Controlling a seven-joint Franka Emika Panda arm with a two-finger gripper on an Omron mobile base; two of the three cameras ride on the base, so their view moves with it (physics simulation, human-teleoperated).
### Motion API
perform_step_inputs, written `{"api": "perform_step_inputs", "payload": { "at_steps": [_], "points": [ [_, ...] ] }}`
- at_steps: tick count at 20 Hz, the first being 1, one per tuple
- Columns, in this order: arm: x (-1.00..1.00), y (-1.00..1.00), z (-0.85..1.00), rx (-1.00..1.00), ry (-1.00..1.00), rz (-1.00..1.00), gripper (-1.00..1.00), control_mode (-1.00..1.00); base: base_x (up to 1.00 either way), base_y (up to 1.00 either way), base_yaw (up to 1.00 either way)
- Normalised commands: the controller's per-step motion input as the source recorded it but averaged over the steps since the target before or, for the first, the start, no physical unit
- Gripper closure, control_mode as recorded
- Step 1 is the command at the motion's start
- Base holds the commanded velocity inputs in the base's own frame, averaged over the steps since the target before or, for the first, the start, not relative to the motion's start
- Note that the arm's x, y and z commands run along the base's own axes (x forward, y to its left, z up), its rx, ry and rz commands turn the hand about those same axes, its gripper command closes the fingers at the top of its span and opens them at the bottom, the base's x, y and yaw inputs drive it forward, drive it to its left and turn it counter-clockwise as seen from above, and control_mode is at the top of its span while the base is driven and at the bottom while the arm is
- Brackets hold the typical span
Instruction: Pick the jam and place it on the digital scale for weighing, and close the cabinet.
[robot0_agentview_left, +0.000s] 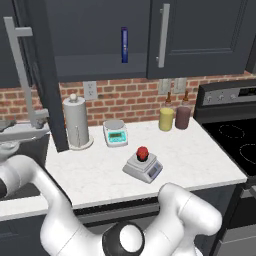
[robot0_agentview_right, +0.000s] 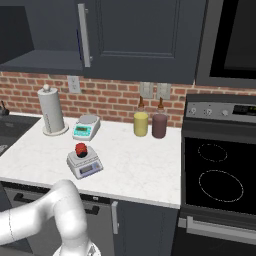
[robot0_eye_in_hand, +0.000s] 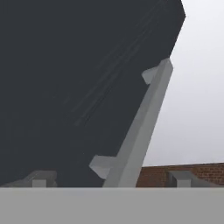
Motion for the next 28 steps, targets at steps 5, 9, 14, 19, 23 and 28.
{"api": "perform_step_inputs", "payload": {
  "at_steps": [5,9,14,19,23,28],
  "points": [
    [-0.12,-0.94,0.30,0.28,-0.07,-0.22,-1.00,-1.00,0.00,0.00,0.00],
    [0.35,-0.97,0.00,0.03,0.23,-0.23,-1.00,-1.00,0.00,0.00,0.00],
    [0.64,-1.00,0.00,0.00,0.51,-0.19,-1.00,-1.00,0.00,0.00,0.00],
    [0.66,-1.00,0.00,0.00,0.64,-0.18,-1.00,-1.00,0.00,0.00,0.00],
    [0.72,-0.98,0.00,0.00,0.65,-0.16,-1.00,-1.00,0.00,0.00,0.00],
    [0.82,-0.87,0.09,0.00,0.56,-0.13,-1.00,-1.00,0.00,0.00,0.00]
  ]
}}
